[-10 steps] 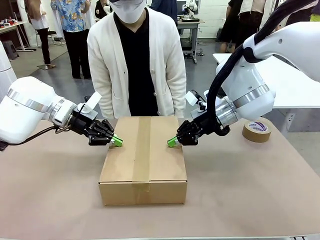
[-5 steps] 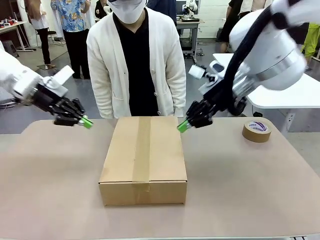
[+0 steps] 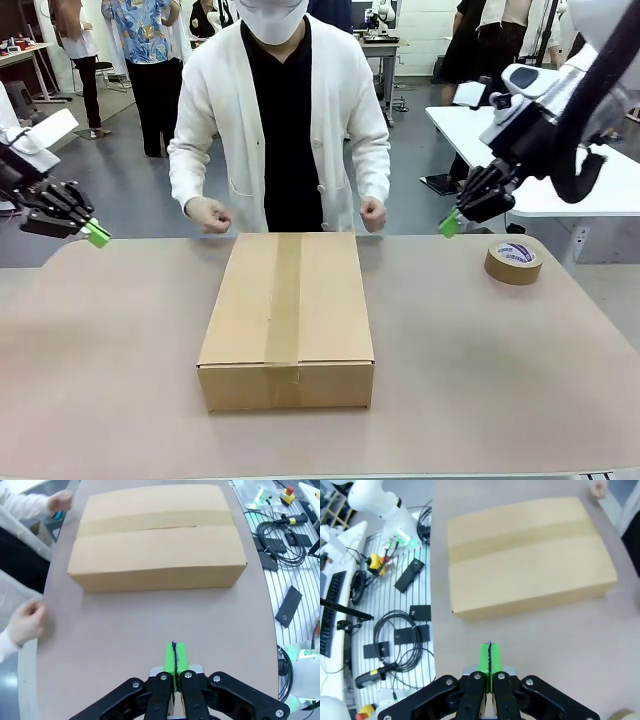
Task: Wrap the clocks to prevent damage.
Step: After the human seals the box with tape, release both hands from the side flaps of the Package Box.
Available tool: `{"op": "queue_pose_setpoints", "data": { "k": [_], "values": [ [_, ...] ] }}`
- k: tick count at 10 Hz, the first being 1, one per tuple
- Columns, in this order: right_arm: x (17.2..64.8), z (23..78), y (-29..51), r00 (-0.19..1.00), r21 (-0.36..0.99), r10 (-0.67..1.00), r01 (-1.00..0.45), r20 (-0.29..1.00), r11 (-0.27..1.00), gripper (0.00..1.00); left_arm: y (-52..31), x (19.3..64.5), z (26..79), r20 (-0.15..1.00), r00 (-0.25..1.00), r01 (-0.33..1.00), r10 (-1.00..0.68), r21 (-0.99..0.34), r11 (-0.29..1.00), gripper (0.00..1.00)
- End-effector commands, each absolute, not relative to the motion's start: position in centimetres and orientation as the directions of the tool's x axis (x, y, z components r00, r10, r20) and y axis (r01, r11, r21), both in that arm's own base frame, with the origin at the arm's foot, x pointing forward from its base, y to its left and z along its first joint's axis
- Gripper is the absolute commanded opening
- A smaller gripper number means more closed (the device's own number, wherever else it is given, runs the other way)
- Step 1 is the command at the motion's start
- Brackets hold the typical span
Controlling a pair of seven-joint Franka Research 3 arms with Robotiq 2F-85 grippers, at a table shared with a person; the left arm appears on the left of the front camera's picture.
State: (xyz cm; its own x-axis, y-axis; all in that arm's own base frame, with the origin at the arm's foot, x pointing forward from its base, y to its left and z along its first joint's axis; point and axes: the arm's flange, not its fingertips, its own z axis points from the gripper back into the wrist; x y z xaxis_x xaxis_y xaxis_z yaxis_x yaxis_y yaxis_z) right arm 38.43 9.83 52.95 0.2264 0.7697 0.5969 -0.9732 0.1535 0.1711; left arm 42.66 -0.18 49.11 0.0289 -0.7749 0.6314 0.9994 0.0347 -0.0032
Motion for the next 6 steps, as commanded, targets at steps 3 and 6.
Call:
{"op": "queue_pose_setpoints", "data": {
  "k": [3, 6],
  "values": [
    [38.3, 52.6, 9.0, 0.241, 0.172, 0.761, -0.97, 0.602, 0.171, 0.01, -0.2, 42.7, 49.1, 0.631, 0.029, 0.999, -0.775, -0.003, 0.035, 0.0],
    [38.3, 52.6, 9.0, 0.241, 0.172, 0.761, -0.97, 0.602, 0.171, 0.01, -0.2, 42.7, 49.1, 0.631, 0.029, 0.999, -0.775, -0.003, 0.035, 0.0]
  ]
}}
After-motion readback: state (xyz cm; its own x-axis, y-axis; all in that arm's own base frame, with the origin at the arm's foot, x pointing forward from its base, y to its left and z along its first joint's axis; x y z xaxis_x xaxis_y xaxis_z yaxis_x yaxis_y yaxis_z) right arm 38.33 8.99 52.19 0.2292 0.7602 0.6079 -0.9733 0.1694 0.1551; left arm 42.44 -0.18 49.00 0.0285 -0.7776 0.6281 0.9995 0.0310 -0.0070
